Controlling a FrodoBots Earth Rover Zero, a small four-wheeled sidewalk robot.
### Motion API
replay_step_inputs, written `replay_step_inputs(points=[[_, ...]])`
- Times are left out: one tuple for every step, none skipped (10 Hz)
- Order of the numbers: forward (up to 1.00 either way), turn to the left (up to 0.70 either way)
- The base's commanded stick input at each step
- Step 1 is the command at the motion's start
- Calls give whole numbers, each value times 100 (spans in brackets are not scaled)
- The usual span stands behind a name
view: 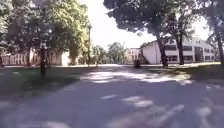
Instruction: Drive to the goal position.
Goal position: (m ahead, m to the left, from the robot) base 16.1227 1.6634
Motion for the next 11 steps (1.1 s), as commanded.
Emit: replay_step_inputs(points=[[70, 0], [70, -3], [70, -9], [70, -11], [70, -11], [70, -11], [70, -11], [70, -11], [70, -10], [70, -5], [70, 0]])
